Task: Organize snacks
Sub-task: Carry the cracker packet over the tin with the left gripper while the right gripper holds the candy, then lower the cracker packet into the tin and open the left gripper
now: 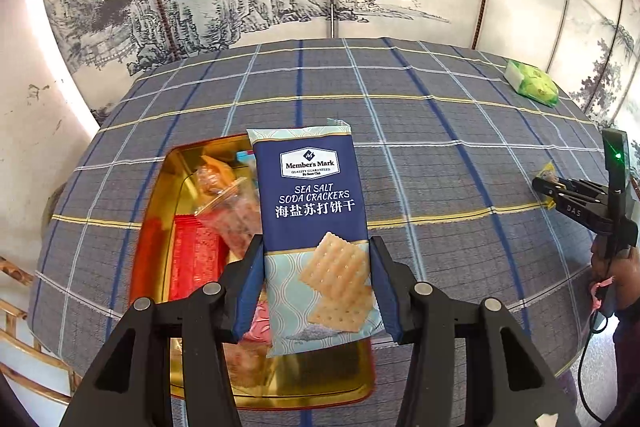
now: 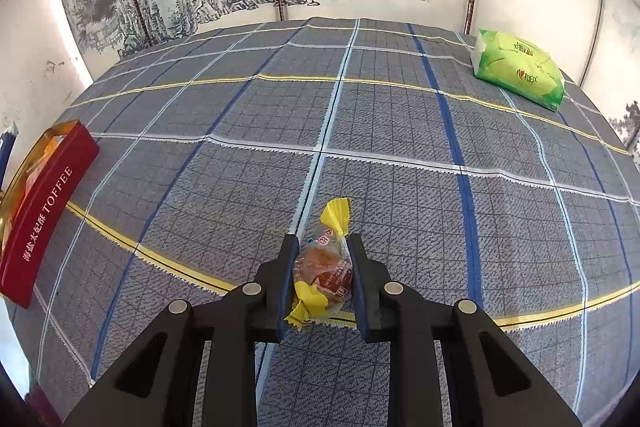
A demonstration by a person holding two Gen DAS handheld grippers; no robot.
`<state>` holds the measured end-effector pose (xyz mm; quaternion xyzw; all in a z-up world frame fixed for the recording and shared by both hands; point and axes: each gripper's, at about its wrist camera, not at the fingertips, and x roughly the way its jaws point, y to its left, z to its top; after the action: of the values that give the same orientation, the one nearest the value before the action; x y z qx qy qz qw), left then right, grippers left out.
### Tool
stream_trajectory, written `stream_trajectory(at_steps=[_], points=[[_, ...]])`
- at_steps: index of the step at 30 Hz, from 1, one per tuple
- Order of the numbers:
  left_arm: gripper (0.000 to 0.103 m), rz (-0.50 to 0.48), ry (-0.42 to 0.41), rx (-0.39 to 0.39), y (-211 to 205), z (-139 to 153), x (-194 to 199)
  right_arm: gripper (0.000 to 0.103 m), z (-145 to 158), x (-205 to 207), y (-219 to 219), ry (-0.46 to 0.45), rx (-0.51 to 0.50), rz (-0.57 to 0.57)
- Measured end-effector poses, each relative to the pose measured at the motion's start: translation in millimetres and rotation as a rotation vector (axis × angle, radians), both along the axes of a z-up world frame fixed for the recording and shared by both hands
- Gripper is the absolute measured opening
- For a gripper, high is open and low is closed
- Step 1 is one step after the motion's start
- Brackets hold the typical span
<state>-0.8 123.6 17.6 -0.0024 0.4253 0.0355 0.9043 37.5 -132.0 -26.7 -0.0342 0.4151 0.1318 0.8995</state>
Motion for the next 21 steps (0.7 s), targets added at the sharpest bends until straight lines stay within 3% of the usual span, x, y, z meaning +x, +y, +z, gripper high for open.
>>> stream_trajectory(at_steps=[21], points=[[0.046,0.095,-0.004,0.007,61.4,-27.3,-9.7,0.025,0.2,-0.9,4.2,-0.009,-0.042,-0.001]])
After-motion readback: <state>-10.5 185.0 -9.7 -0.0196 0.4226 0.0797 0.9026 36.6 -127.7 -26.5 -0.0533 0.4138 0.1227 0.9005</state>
